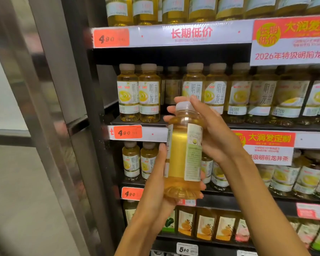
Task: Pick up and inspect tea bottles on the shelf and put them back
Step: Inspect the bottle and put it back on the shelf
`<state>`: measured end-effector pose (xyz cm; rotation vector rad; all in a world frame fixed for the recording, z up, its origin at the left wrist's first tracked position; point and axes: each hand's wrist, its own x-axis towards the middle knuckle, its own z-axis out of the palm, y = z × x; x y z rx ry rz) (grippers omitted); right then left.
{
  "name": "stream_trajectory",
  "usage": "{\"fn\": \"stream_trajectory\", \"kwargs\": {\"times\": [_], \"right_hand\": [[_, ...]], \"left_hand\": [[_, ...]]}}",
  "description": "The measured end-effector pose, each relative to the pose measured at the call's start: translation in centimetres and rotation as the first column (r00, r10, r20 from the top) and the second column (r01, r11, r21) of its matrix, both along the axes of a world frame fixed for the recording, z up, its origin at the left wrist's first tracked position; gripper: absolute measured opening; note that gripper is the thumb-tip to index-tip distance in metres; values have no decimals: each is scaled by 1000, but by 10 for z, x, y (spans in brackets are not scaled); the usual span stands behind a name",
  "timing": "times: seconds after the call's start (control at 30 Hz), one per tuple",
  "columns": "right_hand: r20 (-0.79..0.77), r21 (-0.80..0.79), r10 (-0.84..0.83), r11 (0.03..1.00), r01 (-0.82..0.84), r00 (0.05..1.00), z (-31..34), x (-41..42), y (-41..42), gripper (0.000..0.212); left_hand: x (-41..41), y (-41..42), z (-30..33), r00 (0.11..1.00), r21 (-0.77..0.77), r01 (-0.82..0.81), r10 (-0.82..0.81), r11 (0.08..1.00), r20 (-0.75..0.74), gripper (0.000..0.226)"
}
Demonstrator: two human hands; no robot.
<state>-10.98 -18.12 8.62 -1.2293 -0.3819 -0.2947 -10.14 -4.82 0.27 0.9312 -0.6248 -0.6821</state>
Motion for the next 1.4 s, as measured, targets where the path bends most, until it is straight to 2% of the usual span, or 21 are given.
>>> {"fn": "stream_trajectory", "kwargs": {"times": [0.07,0.13,0.17,0.23,0.3,0.33,0.43,0.5,0.6,0.67,0.73,0.77,0.83,0.9,0.97,1.03,1.1,1.17,1.23,1.33,1.4], "right_hand": [[-32,132,104,986,-99,994,-3,1,0,33],[-13,144,110,984,-107,994,-5,3,0,29],[2,116,80,990,-80,997,-5,4,0,26],[34,-3,-40,999,40,999,-4,1,-1,23],[75,-144,-191,969,200,979,-3,-2,-1,25],[93,-185,-242,949,255,966,-3,-3,-1,26],[93,-229,-272,930,286,958,-2,-4,0,26],[64,-223,-212,949,221,975,-1,-3,0,31],[16,-70,-39,997,40,999,-3,0,-1,36],[4,26,51,998,-51,999,-6,2,0,33],[19,65,72,995,-73,997,-8,5,2,27],[27,59,57,997,-58,998,-9,6,1,24],[19,-2,-20,1000,21,1000,-9,5,0,20],[24,-98,-132,986,133,991,-7,3,0,23],[29,-162,-217,962,219,976,-6,3,0,27],[7,-189,-239,953,236,971,-6,4,0,24],[-35,-186,-198,964,188,980,-6,5,-1,27],[-86,-114,-91,990,81,992,-7,4,-4,32],[-116,2,19,1000,-19,993,-11,4,-5,35],[-136,140,112,986,-93,984,-21,10,-4,36],[-177,211,166,969,-127,970,-25,12,-3,34]], "left_hand": [[0,-1,-2,982,-67,143,-150,987,-112,76],[1,-2,-5,969,-68,196,-204,978,-142,75],[2,-2,-6,980,-32,158,-160,987,-116,74],[5,1,-11,997,78,-67,63,995,50,63],[5,4,-11,949,155,-273,240,949,205,59],[4,4,-10,929,166,-317,270,934,254,57],[-4,-1,-7,912,120,-331,284,936,295,31],[-3,-5,-9,939,55,-287,269,956,216,35],[-2,-3,-7,999,-57,-45,44,997,-18,65],[-2,-2,-7,987,-88,100,-110,991,-116,73],[-1,-4,-10,979,-90,133,-145,987,-145,73],[-1,-5,-13,987,-72,94,-102,993,-122,72],[-1,-5,-17,990,53,-139,137,989,42,62],[-3,-2,-14,926,121,-343,313,932,213,47],[-7,-2,-11,895,135,-374,319,917,313,47],[-9,-5,-13,896,141,-364,304,921,325,54],[-10,-7,-13,920,119,-346,312,931,237,63],[-9,-6,-10,960,90,-281,279,955,36,69],[-10,-3,-7,982,9,-120,119,993,-148,64],[-14,1,-10,952,-139,78,-115,987,-283,66],[-20,7,-4,912,-227,142,-217,963,-348,71]]}}
